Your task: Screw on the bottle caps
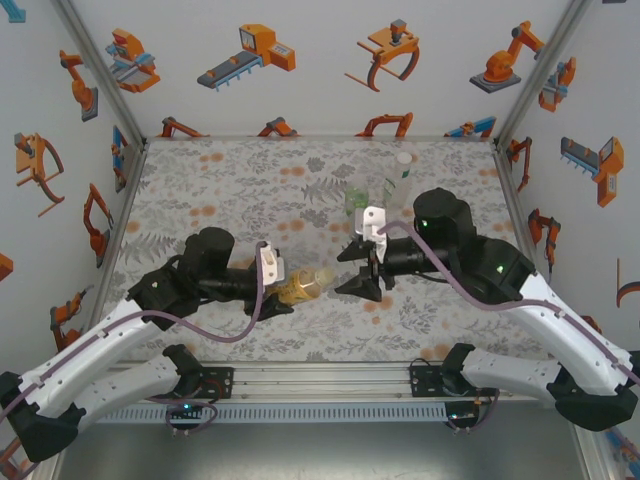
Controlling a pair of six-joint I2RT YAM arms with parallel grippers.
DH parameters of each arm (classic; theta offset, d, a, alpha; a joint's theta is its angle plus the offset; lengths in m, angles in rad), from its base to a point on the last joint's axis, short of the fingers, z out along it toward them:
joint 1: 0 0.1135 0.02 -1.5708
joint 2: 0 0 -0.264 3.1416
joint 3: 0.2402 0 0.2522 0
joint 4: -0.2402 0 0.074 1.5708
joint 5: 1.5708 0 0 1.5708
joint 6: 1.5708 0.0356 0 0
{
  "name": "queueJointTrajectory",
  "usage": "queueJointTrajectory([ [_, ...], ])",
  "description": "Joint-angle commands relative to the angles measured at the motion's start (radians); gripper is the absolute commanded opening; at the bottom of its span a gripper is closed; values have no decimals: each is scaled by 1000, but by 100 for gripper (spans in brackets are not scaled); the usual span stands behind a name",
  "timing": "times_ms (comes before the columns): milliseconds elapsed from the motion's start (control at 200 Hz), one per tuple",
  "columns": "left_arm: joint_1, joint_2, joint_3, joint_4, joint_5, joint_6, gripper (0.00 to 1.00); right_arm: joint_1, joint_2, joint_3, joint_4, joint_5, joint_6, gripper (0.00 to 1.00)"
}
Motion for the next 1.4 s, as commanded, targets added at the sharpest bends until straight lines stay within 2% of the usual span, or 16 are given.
queueJointTrajectory([
  [0,-4,-9,39,1,61,2,0,2,7,23,-27,-106,-218,56],
  [360,-4,-12,38,-1,69,-2,0,5,37,14,8,-184,-231,53],
  [1006,-4,-19,24,16,75,-14,0,18,74,-15,87,-120,-212,42],
  [1111,-4,-19,26,15,74,-14,0,20,80,-17,88,-115,-196,35],
  [1257,-4,-20,24,16,71,-14,0,27,70,-32,101,-77,-113,21],
  [1312,-4,-20,21,18,67,-11,0,30,57,-55,137,-33,-24,13],
  [1392,-4,-22,14,28,53,-14,0,31,37,-102,224,79,202,3],
])
